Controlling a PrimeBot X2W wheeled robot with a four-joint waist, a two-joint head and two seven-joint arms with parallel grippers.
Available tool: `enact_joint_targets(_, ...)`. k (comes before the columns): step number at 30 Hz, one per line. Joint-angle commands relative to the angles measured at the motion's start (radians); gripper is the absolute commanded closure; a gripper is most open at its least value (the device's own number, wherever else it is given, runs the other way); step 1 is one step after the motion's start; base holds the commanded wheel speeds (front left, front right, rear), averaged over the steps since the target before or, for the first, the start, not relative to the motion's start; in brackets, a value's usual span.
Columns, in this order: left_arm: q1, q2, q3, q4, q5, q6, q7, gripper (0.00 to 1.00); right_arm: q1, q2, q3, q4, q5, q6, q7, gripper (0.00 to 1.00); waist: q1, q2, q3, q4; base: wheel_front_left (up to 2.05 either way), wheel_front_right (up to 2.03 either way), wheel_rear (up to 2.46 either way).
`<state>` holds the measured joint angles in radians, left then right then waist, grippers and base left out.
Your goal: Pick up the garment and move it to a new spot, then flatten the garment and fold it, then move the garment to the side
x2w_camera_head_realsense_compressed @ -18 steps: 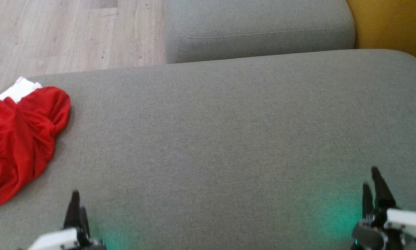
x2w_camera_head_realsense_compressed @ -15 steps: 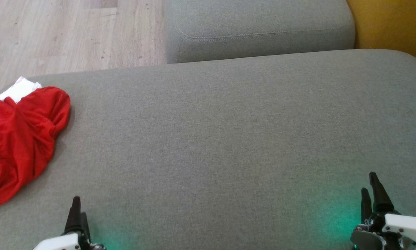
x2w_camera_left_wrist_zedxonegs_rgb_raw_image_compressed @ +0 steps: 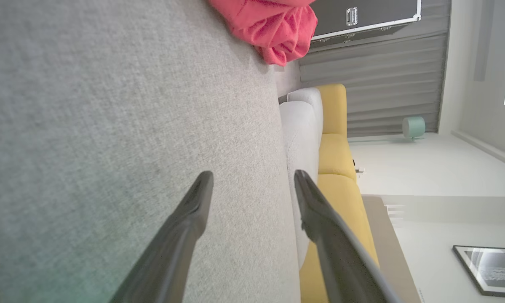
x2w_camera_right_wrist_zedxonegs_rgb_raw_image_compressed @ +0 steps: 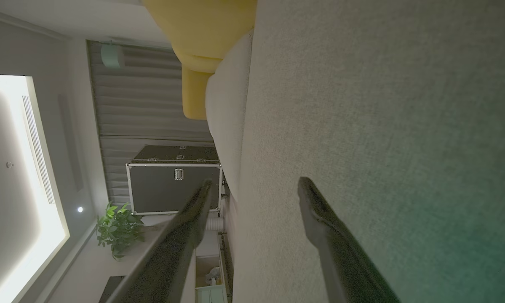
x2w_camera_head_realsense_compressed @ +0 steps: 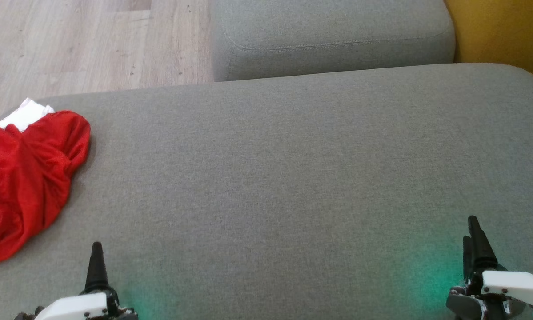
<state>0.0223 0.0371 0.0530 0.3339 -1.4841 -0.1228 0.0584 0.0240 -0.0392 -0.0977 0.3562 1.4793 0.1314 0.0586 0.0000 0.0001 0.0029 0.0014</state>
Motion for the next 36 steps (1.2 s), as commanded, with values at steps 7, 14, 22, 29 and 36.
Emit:
enact_joint_targets(7, -0.039, 0.007, -0.016, -0.076, 0.151, 0.025, -0.029, 0.0, -0.048, -0.004, 0.007, -0.052, -0.147, 0.0, -0.031, 0.0, 0.0, -0.0001, 0.0, 0.0, 0.0, 0.0, 0.0)
enact_joint_targets(14, -0.038, 0.007, -0.038, -0.103, 0.258, 0.048, -0.047, 0.0, -0.048, -0.004, 0.02, -0.071, -0.256, 0.0, -0.048, 0.0, 0.0, -0.0001, 0.0, 0.0, 0.0, 0.0, 0.0)
enact_joint_targets(22, -0.037, 0.008, -0.063, -0.129, 0.371, 0.066, -0.07, 0.0, -0.048, -0.005, 0.043, -0.096, -0.389, 0.0, -0.072, 0.0, 0.0, -0.0001, -0.001, 0.0, 0.0, 0.0, 0.0)
enact_joint_targets(29, -0.034, 0.008, -0.08, -0.15, 0.464, 0.08, -0.091, 0.0, -0.046, -0.005, 0.059, -0.111, -0.493, 0.0, -0.093, 0.0, 0.0, -0.0001, -0.006, 0.001, 0.0, 0.0, 0.0)
enact_joint_targets(36, -0.031, 0.009, -0.098, -0.171, 0.566, 0.102, -0.112, 0.0, -0.044, -0.006, 0.072, -0.12, -0.584, 0.0, -0.113, 0.0, 0.0, -0.0001, -0.011, 0.003, 0.0, 0.0, 0.0)
